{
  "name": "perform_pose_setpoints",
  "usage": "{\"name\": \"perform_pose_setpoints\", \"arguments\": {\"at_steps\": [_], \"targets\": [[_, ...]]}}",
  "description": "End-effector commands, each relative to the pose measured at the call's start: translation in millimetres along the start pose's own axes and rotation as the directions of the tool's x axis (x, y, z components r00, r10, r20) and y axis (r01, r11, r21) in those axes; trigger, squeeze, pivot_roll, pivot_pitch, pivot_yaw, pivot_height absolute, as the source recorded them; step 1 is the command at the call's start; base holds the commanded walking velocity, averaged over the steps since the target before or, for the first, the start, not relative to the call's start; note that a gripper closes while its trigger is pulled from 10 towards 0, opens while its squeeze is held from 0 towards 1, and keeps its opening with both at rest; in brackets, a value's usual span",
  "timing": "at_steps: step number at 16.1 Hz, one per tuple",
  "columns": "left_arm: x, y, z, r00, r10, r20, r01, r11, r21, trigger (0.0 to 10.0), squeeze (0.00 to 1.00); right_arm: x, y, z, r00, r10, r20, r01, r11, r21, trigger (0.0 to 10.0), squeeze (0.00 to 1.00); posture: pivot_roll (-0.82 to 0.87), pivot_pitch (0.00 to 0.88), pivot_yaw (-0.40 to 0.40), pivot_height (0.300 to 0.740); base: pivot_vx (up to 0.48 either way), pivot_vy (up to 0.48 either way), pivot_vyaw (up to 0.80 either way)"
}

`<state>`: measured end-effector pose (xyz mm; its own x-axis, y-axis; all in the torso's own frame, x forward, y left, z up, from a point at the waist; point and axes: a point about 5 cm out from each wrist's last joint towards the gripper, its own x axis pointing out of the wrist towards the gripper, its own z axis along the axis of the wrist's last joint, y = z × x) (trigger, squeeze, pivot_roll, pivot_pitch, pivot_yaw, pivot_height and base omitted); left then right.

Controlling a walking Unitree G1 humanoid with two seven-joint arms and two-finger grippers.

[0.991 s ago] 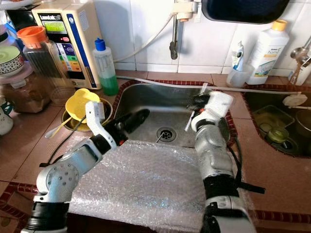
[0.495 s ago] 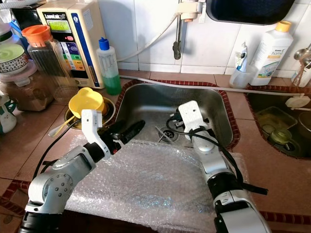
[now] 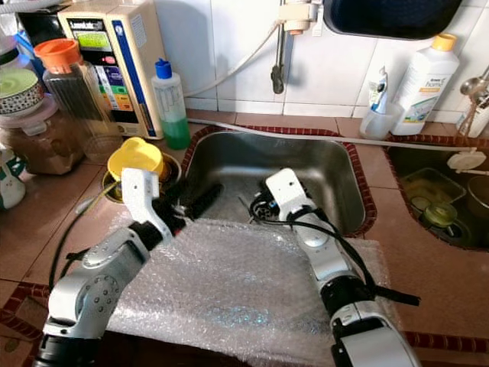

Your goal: Kitchen organization

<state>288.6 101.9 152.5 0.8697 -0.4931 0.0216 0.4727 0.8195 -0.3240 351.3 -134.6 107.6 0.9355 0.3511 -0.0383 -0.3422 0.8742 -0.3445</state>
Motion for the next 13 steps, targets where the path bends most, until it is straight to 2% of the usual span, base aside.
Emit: {"name": "perform_pose_setpoints", "arguments": {"at_steps": [1,3,5,6,9,11,13], "targets": [[1.1,8.0,9,0.997,0.060,0.047,-0.063,0.996,0.055,10.0,1.00,0.6,2.6,9,0.999,0.025,0.049,-0.028,0.998,0.059,10.0,1.00,0.10,0.005,0.028,0.740,0.000,0.000,0.00],[0.4,19.5,15,0.986,0.142,0.087,-0.147,0.987,0.061,10.0,1.00,-2.9,13.6,22,0.991,0.074,0.114,-0.084,0.993,0.084,10.0,1.00,0.10,0.004,0.024,0.740,0.000,0.000,0.00],[-1.8,25.4,17,0.977,0.181,0.112,-0.192,0.977,0.096,10.0,1.00,-6.5,18.0,30,0.984,0.086,0.154,-0.101,0.991,0.089,10.0,1.00,0.10,0.002,0.021,0.740,0.000,0.000,0.00],[-4.2,32.1,18,0.964,0.231,0.129,-0.244,0.965,0.095,10.0,1.00,-9.9,21.5,35,0.980,0.098,0.174,-0.120,0.985,0.122,10.0,1.00,0.10,0.004,0.018,0.740,0.000,0.000,0.00],[-9.6,47.7,22,0.925,0.337,0.178,-0.357,0.929,0.099,10.0,1.00,-22.7,28.7,40,0.971,0.143,0.190,-0.173,0.973,0.151,10.0,1.00,0.09,0.005,0.016,0.740,0.000,0.000,0.00],[-10.2,50.8,24,0.916,0.350,0.195,-0.375,0.921,0.107,10.0,1.00,-29.5,31.6,40,0.972,0.146,0.182,-0.179,0.968,0.177,10.0,1.00,0.09,0.005,0.015,0.740,0.000,0.000,0.00],[-12.3,55.9,29,0.888,0.394,0.237,-0.434,0.889,0.146,10.0,1.00,-34.0,34.3,42,0.972,0.155,0.178,-0.187,0.965,0.183,10.0,1.00,0.09,0.005,0.015,0.740,0.000,0.000,0.00]]}}
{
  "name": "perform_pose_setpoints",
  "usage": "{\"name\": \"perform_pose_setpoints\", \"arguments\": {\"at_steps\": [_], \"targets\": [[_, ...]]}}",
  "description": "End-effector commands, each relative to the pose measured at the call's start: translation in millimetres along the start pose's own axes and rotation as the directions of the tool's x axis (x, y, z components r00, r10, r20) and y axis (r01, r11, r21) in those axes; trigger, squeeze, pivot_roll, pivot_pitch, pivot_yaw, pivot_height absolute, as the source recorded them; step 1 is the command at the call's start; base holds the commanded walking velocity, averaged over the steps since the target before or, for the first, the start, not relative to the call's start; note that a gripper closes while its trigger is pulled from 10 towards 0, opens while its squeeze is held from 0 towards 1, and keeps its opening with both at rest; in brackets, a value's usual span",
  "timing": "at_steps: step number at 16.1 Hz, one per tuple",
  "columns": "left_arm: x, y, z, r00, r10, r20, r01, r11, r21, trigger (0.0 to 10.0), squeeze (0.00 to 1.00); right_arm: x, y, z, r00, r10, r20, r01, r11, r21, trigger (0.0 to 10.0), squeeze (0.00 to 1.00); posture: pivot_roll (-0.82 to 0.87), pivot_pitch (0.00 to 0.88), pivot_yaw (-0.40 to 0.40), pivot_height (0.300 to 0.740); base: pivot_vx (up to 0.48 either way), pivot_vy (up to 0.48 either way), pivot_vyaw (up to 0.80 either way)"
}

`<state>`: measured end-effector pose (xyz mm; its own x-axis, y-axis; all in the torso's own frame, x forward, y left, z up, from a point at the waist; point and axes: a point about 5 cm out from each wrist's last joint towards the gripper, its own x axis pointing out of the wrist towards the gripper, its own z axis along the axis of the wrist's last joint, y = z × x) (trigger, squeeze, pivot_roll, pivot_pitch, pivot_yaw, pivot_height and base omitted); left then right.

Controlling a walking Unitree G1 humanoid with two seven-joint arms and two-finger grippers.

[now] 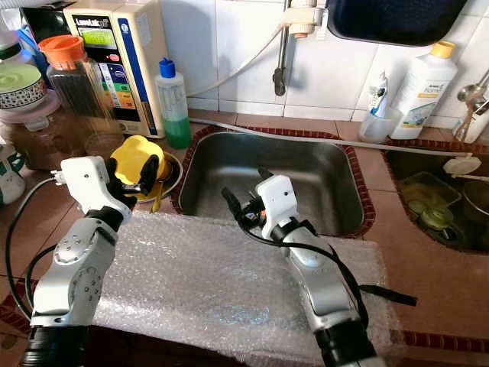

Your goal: Kitchen organization

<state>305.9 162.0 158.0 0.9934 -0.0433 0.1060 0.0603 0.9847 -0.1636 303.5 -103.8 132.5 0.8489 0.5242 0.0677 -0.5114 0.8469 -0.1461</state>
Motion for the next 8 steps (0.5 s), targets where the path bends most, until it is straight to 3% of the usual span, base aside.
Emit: {"name": "perform_pose_setpoints", "arguments": {"at_steps": [1,4,6,8], "targets": [[3.1,5.9,9,0.998,0.040,0.047,-0.042,0.998,0.041,10.0,1.00,-0.1,2.0,6,1.000,0.016,0.011,-0.016,1.000,0.001,10.0,1.00,0.09,0.005,0.015,0.740,0.000,0.000,0.00],[2.7,27.9,15,0.977,0.197,0.084,-0.203,0.976,0.075,10.0,1.00,-2.8,9.4,12,0.999,0.041,0.018,-0.042,0.998,0.055,10.0,1.00,0.08,0.004,0.016,0.740,0.000,0.000,0.00],[-0.1,45.0,11,0.946,0.319,0.059,-0.322,0.944,0.067,10.0,1.00,-7.8,25.0,21,0.986,0.165,0.032,-0.168,0.977,0.131,10.0,1.00,0.08,0.005,0.015,0.740,0.000,0.000,0.00],[-5.5,55.0,3,0.926,0.378,0.016,-0.378,0.924,0.055,10.0,1.00,-15.7,37.0,25,0.959,0.283,0.023,-0.284,0.950,0.132,10.0,1.00,0.08,0.006,0.014,0.740,0.000,0.000,0.00]]}}
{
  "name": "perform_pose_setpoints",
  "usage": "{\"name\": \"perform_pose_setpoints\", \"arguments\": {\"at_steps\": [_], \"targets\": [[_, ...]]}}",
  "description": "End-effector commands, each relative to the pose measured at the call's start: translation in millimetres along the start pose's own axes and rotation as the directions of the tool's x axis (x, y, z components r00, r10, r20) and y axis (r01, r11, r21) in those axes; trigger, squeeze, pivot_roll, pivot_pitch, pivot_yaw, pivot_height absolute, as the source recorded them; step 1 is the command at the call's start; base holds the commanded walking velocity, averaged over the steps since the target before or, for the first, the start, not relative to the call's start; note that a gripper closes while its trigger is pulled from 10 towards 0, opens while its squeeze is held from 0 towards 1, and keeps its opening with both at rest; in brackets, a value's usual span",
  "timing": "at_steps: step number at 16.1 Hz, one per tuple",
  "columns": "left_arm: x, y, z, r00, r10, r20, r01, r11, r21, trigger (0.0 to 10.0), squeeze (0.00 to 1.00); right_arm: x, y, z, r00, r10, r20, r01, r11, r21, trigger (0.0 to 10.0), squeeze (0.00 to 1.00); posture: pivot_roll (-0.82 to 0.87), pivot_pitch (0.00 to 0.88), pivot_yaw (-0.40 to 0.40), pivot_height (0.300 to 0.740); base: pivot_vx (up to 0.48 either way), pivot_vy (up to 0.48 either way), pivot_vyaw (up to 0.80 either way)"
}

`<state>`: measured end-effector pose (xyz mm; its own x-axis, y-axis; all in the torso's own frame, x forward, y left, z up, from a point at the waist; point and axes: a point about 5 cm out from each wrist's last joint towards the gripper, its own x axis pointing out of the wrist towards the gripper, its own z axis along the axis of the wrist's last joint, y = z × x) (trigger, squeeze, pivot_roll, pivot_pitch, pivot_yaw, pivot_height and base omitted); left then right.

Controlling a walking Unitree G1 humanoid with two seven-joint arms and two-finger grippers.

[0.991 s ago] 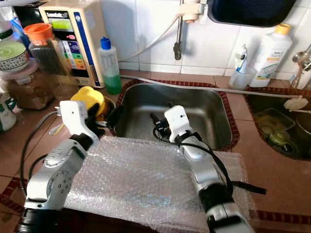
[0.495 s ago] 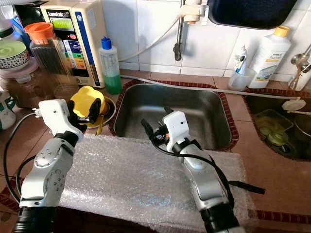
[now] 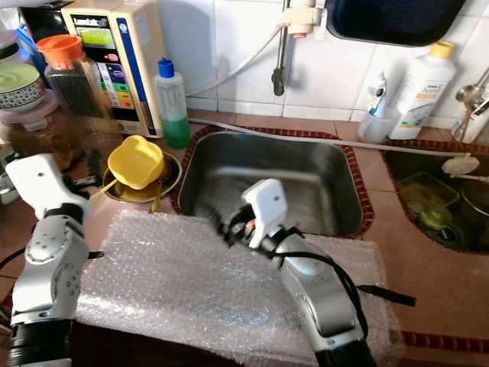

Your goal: Kitchen organization

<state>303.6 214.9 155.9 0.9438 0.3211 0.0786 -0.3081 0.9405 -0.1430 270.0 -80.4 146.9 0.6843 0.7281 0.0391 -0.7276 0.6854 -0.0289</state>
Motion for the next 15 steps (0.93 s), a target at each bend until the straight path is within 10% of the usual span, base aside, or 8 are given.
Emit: {"name": "perform_pose_setpoints", "arguments": {"at_steps": [1,3,11,15], "targets": [[-1.7,6.9,-10,0.998,0.042,-0.054,-0.042,0.999,-0.006,10.0,0.89,-2.5,7.1,4,0.998,0.059,-0.004,-0.059,0.998,-0.001,10.0,1.00,0.08,0.007,0.012,0.740,0.000,0.000,0.00],[-3.2,7.3,-14,0.996,0.047,-0.076,-0.048,0.999,-0.008,10.0,0.00,-5.4,8.3,5,0.998,0.067,-0.019,-0.067,0.998,0.006,10.0,1.00,0.08,0.008,0.009,0.740,0.000,0.000,0.00],[12.0,-16.9,7,0.993,-0.115,0.019,0.114,0.993,0.036,10.0,0.00,-4.5,15.1,8,0.997,0.077,-0.031,-0.077,0.997,0.008,10.0,1.00,0.07,0.006,0.010,0.740,0.000,0.000,0.00],[14.9,-44.3,-7,0.952,-0.293,-0.084,0.300,0.951,0.076,10.0,0.00,-6.6,14.5,12,0.997,0.068,-0.029,-0.067,0.998,0.004,10.0,1.00,0.05,0.012,0.019,0.740,0.000,0.000,0.00]]}}
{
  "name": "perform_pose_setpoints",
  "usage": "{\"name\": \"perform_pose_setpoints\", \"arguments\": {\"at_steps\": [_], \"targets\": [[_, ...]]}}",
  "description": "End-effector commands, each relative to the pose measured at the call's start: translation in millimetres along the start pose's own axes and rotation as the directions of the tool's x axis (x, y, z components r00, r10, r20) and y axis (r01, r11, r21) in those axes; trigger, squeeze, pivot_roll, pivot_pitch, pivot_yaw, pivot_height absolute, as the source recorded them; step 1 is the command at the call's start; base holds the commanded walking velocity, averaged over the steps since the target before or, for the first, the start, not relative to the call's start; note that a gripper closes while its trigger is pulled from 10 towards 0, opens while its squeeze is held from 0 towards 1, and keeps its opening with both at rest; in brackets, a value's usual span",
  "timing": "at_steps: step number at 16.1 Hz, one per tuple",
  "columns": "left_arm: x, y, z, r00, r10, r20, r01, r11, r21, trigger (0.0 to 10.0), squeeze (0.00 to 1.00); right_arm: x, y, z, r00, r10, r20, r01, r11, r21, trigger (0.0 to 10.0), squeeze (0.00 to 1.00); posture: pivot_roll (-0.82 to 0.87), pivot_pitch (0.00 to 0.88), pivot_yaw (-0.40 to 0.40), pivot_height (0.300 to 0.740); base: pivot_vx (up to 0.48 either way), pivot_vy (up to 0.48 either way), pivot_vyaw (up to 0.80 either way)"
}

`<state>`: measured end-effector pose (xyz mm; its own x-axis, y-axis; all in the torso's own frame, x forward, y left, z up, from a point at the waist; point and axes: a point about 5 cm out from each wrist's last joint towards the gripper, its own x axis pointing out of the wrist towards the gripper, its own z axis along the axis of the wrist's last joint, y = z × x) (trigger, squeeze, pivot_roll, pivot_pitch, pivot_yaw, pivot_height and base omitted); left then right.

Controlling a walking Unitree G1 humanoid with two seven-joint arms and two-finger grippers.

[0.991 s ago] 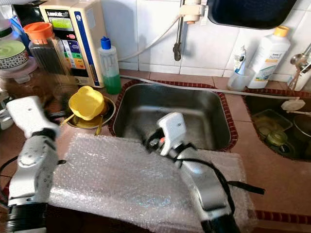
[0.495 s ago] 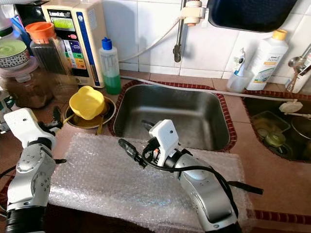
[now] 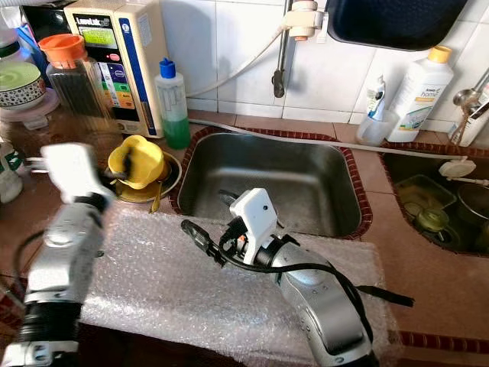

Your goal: Kitchen organization

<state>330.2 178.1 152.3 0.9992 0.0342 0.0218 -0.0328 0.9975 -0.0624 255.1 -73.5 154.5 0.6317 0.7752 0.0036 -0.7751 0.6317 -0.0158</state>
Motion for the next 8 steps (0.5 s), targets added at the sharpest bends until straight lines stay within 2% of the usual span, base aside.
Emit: {"name": "perform_pose_setpoints", "arguments": {"at_steps": [1,4,8], "targets": [[5.8,-6.2,-3,0.998,-0.015,-0.060,0.013,0.999,-0.041,10.0,0.00,-3.1,-1.7,4,1.000,-0.016,0.002,0.016,1.000,-0.016,10.0,1.00,0.05,0.012,0.019,0.740,0.000,0.000,0.00],[10.8,-10.3,-9,0.993,0.010,-0.119,-0.024,0.993,-0.113,10.0,0.00,-3.8,-0.3,4,1.000,-0.018,-0.001,0.018,1.000,-0.018,10.0,1.00,0.04,0.016,0.024,0.740,0.000,0.000,0.00],[16.6,-6.5,-13,0.975,0.100,-0.199,-0.140,0.971,-0.194,10.0,0.00,-4.4,0.9,4,1.000,-0.021,-0.008,0.021,0.999,-0.029,10.0,1.00,0.03,0.016,0.028,0.740,0.000,0.000,0.00]]}}
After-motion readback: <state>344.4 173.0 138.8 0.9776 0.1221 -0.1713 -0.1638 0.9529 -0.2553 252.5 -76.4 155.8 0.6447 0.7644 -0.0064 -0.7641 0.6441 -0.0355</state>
